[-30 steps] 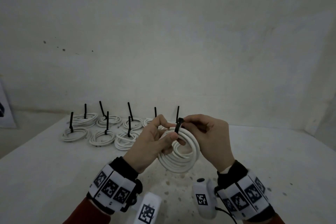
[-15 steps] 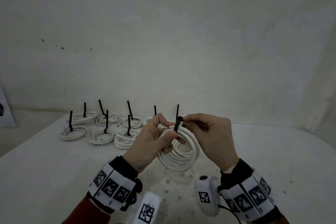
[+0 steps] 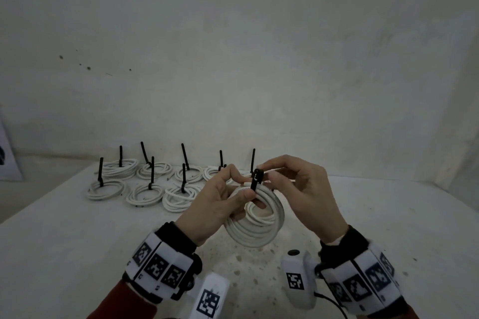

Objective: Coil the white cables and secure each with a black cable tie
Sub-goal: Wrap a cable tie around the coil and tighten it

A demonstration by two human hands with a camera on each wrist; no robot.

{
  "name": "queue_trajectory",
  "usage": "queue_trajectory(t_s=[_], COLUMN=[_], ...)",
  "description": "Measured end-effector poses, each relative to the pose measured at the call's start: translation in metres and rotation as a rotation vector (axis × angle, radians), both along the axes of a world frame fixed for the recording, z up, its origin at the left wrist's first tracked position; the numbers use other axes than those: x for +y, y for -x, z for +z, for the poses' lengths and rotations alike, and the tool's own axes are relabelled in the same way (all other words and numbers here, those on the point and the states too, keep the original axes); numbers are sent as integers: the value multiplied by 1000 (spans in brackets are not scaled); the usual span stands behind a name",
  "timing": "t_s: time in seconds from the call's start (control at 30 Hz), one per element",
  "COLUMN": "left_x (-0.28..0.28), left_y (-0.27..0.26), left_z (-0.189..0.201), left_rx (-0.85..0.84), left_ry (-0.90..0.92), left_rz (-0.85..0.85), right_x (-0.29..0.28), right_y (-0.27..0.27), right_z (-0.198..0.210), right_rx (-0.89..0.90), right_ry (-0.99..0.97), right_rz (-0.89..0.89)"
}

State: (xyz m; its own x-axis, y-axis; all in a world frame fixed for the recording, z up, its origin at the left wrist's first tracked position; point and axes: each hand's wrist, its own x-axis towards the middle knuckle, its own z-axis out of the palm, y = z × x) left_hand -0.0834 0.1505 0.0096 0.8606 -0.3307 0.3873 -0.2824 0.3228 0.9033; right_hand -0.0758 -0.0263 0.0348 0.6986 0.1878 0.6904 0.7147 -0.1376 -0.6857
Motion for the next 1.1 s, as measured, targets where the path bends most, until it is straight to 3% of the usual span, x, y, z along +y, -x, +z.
queue_trajectory(t_s=[0.17, 0.4, 0.77, 1.1], left_x=[-1, 1, 2, 3], left_y=[4, 6, 4, -3], left_z=[3, 8, 6, 1], left_rx=[8, 12, -8, -60], left_ry=[-110, -179, -256, -233], left_rz=[39, 103, 179, 193], right_x=[9, 11, 10, 13], right_y=[4, 9, 3, 4], right_z=[1, 5, 4, 3], right_rx=[196, 487, 641, 658], right_ry=[-101, -356, -432, -501], right_rz=[34, 211, 276, 304])
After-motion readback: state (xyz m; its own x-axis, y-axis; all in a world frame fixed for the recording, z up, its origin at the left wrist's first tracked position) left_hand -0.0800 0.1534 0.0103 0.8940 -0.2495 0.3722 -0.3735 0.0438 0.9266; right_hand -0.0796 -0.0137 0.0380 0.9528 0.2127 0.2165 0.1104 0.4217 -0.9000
